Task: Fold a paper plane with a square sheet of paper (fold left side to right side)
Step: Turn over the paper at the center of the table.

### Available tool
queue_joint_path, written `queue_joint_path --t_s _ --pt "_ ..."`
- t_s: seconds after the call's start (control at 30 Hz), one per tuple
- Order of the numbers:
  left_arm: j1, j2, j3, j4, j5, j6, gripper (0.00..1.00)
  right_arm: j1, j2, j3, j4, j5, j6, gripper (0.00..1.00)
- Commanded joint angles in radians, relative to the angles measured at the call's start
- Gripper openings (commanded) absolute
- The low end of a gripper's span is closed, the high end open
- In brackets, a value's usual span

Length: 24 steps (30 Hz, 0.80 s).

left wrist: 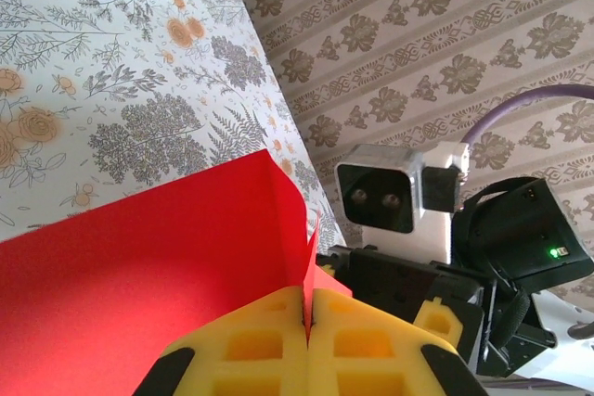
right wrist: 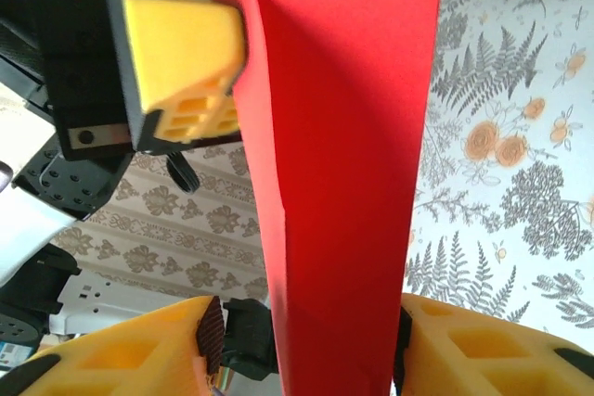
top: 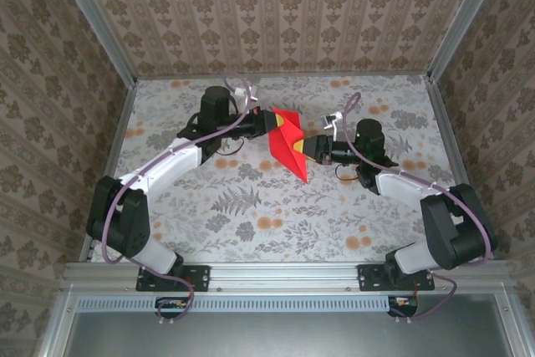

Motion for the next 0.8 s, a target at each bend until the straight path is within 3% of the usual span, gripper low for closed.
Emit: queue_joint_path --t_s 0.0,0.2,0.3,0.4,0.47,0.53,0.67,0.77 --pt "0.001 -0.016 -0.021 0.037 0.022 -0.013 0.03 -0.008 -0.031 0.034 -0.011 -0.007 -0.026 0.47" --pt "0.0 -0.013 -0.034 0.051 0.023 -0.022 0.04 -0.009 -0.075 0.04 -0.058 -0.004 -0.048 0.27" --pt "0.001 -0.015 -0.036 0.043 0.02 -0.016 0.09 -0.009 -0.091 0.044 -0.11 0.009 -0.08 0.18" --pt "0.004 -0.025 -0.031 -0.015 0.0 0.023 0.26 -0.009 -0.116 0.054 -0.198 0.028 -0.126 0.14" --pt "0.01 -0.048 -0.025 -0.099 -0.034 0.083 0.41 -0.009 -0.141 0.075 -0.321 0.053 -0.191 0.13" --pt "0.022 -0.082 -0.027 -0.184 -0.093 0.137 0.5 -0.008 -0.17 0.103 -0.466 0.096 -0.276 0.13" --pt "0.045 -0.179 -0.044 -0.357 -0.25 0.25 0.61 0.018 -0.223 0.204 -0.846 0.29 -0.491 0.12" --pt "0.053 -0.266 -0.071 -0.441 -0.37 0.298 0.67 0.087 -0.237 0.301 -1.081 0.548 -0.619 0.12"
